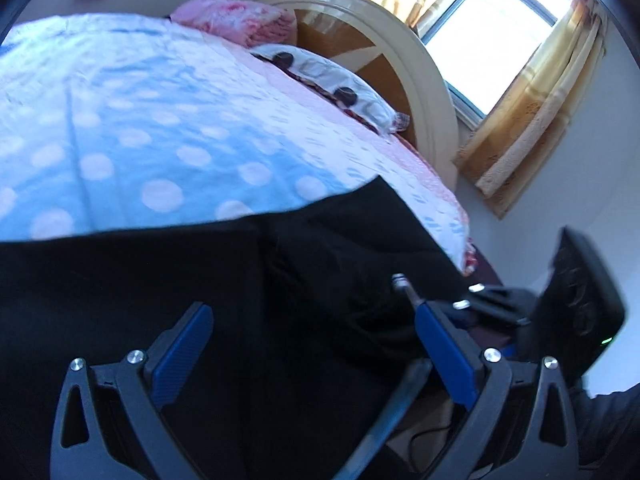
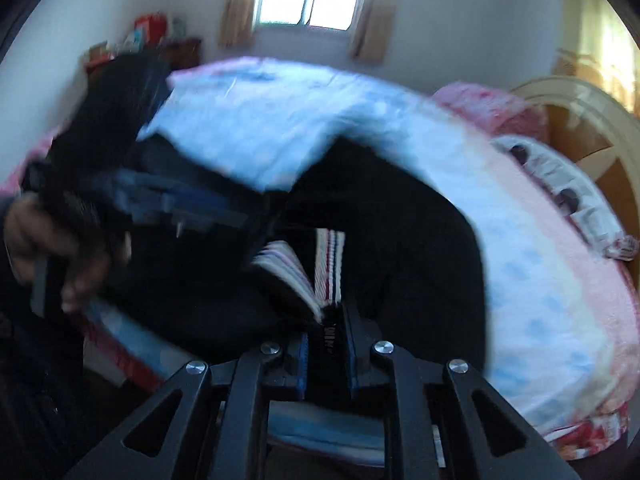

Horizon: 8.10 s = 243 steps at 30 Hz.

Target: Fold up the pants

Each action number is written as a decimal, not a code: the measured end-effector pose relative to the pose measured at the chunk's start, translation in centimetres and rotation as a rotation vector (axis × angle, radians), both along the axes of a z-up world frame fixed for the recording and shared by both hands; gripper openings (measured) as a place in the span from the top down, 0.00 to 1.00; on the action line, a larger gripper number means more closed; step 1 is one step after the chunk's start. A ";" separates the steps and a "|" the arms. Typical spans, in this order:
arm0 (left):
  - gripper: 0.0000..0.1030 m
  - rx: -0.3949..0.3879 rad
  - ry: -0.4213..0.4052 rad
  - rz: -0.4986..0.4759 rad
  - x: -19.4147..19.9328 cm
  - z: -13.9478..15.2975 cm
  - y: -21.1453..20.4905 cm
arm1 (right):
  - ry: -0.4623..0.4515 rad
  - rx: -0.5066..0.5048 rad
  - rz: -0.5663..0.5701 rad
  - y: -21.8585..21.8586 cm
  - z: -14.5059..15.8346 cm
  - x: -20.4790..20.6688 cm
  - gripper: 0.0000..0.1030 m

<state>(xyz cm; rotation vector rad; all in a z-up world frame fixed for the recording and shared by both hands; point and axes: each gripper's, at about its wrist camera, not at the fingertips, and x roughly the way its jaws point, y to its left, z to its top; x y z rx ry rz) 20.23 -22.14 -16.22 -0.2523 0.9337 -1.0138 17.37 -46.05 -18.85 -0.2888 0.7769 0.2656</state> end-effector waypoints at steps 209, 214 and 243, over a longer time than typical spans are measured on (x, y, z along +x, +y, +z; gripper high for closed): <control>0.86 0.147 -0.034 0.812 -6.7 5.3 44.0 | 0.128 0.631 -0.023 10.9 -3.6 4.6 0.32; 0.87 0.011 -0.078 0.712 -7.3 9.5 39.9 | 0.112 0.633 -0.145 8.0 -2.7 4.7 0.32; 0.88 0.239 -0.152 0.075 0.0 10.3 5.7 | -0.047 0.705 -0.490 -3.3 -1.5 -0.4 0.32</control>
